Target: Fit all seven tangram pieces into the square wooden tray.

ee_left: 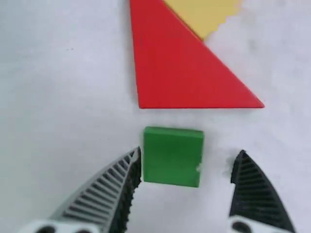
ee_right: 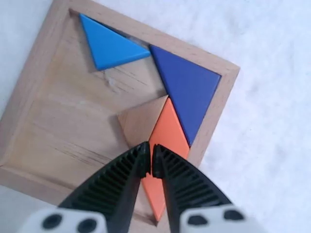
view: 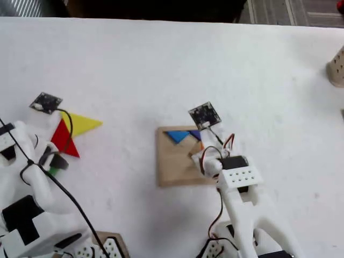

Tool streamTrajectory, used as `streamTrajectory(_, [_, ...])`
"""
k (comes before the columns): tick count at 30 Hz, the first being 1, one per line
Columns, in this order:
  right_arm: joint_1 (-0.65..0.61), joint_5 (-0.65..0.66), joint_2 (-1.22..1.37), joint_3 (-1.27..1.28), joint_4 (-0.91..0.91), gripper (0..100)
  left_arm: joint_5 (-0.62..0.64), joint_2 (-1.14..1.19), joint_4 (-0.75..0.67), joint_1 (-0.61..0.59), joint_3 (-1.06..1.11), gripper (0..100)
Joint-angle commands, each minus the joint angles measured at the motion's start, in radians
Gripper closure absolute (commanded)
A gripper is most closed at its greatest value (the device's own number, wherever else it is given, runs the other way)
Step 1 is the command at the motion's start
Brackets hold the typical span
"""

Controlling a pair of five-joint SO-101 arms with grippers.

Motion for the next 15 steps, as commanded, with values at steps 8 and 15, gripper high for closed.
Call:
streamTrajectory(8, [0.005,0.011,-0.028,-0.003,-0.008,97.9,-0.038,-0.038,-0.176,-0.045,0.083,70])
streamTrajectory(15, [0.007,0.011,-0.028,-0.003,-0.008,97.9,-0.074,-0.036,-0.232,-0.048,0.121,70])
